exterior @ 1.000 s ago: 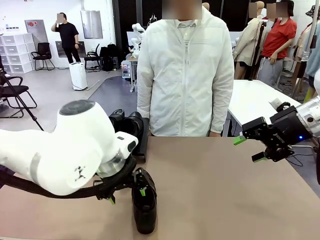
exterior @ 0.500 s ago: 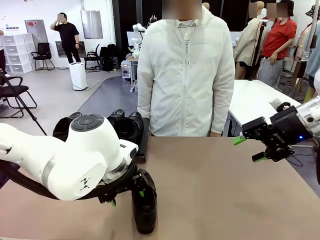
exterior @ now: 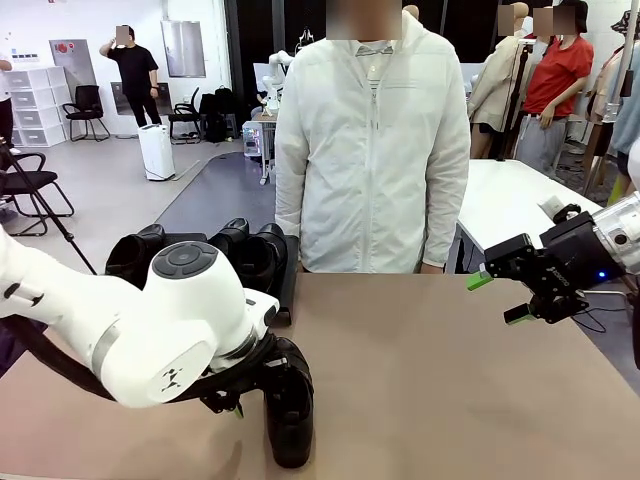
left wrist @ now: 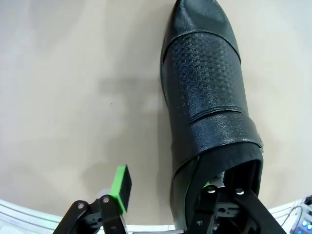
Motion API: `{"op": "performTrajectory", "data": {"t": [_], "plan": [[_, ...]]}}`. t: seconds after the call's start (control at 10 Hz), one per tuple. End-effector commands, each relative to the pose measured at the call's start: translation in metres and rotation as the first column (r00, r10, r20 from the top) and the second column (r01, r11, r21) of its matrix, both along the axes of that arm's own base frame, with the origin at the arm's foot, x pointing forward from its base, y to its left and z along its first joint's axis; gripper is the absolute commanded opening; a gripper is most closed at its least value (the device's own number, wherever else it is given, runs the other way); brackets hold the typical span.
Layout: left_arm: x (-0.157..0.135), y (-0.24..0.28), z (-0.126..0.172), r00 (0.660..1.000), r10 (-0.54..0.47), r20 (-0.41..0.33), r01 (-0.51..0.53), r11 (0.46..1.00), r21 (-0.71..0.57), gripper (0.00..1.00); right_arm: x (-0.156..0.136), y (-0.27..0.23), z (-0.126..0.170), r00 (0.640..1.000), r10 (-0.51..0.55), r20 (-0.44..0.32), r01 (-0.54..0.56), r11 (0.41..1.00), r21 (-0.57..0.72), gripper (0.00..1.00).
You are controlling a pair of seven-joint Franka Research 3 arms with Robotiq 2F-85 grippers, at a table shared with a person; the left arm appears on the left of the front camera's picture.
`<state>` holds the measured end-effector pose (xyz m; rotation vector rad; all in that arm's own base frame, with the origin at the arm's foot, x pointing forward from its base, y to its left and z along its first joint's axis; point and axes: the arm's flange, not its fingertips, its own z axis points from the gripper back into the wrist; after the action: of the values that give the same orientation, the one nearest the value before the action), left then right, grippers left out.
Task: Organize the shoes by placing them on the stand.
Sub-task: Place the Shoe from the middle of the table onto the Shoes Stand.
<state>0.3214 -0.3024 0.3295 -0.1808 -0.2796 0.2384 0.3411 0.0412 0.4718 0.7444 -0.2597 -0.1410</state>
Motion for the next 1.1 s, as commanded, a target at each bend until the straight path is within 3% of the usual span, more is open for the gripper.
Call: {"op": "performTrajectory", "data": {"t": [0.0,0.6,0.7,0.8,0.9,1.0], "plan": [[0.005,-0.011,-0.005,1.000,0.012,0.027,-0.012,1.000,0.005,0.00,0.001,0.001,0.002,1.000,-0.005,0.004,0.005,1.000,0.026,1.00],[-0.003,-0.009,0.002,0.997,-0.024,0.078,0.023,1.000,0.013,0.00,0.001,0.001,0.002,1.000,-0.005,0.004,0.005,1.000,0.026,1.00],[-0.013,-0.005,0.017,0.989,-0.100,0.109,0.099,0.995,0.013,0.00,0.001,0.001,0.002,1.000,-0.005,0.004,0.005,1.000,0.026,1.00],[-0.027,0.000,0.038,0.954,-0.275,0.123,0.274,0.962,0.024,0.00,0.001,0.001,0.002,1.000,-0.005,0.004,0.005,1.000,0.026,1.00],[-0.038,0.007,0.053,0.923,-0.353,0.150,0.351,0.935,0.038,0.00,0.001,0.001,0.002,1.000,-0.005,0.004,0.005,1.000,0.026,1.00],[-0.055,0.023,0.076,0.863,-0.476,0.169,0.469,0.880,0.083,0.00,0.001,0.001,0.002,1.000,-0.005,0.004,0.005,1.000,0.026,1.00]]}}
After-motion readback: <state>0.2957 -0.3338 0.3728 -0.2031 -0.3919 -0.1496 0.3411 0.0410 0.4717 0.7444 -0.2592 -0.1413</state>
